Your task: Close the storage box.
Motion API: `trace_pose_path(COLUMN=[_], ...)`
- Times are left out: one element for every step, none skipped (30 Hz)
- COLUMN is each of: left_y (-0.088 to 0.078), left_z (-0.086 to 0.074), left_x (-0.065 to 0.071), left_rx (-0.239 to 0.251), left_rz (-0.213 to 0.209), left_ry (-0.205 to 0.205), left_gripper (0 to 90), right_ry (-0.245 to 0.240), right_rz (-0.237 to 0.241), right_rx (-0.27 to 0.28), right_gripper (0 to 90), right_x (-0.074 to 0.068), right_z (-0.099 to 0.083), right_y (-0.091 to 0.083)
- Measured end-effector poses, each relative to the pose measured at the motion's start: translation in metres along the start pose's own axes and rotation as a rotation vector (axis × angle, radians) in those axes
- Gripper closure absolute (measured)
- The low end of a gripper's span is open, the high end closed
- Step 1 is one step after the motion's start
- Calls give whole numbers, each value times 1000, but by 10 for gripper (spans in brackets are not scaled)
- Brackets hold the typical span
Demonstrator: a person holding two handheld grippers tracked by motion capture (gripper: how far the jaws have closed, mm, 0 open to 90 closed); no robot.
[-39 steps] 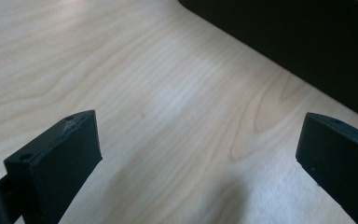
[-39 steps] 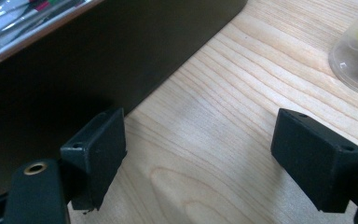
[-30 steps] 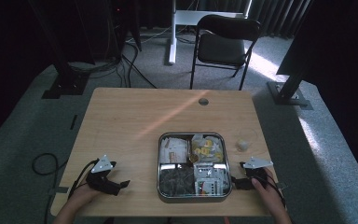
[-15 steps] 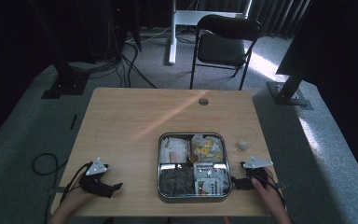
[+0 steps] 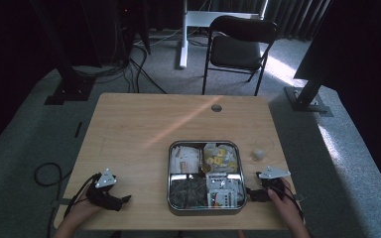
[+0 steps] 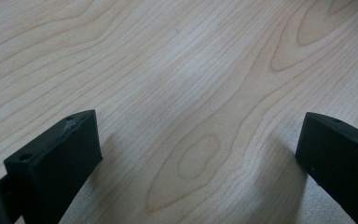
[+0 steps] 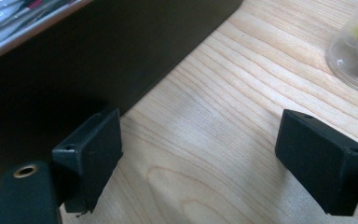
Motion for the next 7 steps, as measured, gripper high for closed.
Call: trace_pose_path(left_y=[0, 0, 0, 0, 0, 0, 0], left_z=[0, 0, 0, 0, 0, 0, 0], left_x=[0, 0, 0, 0, 0, 0, 0], left_rx=[0, 0, 0, 0, 0, 0, 0], left_rz=[0, 0, 0, 0, 0, 0, 0], left_ry=[-1, 0, -1, 0, 0, 0, -1], left_gripper=[0, 0, 0, 0, 0, 0, 0], right_ry=[0, 0, 0, 1, 0, 0, 2], right_rz=[0, 0, 0, 0, 0, -2, -6], right_rx=[0, 0, 0, 0, 0, 0, 0], right_gripper=[139, 139, 139, 139, 139, 136, 134], right_x=[0, 0, 0, 0, 0, 0, 0], right_z=[0, 0, 0, 0, 0, 0, 0], right_y=[0, 0, 0, 0, 0, 0, 0])
Point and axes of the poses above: each handheld gripper's, and its own axes: y roughly forward along the jaws, z roughly out of its top, x roughly to its right, the point moved 1 cm from there along y, roughly forward along the jaws, and after that the axes turned 3 degrees about y, right-handed, at the moved point
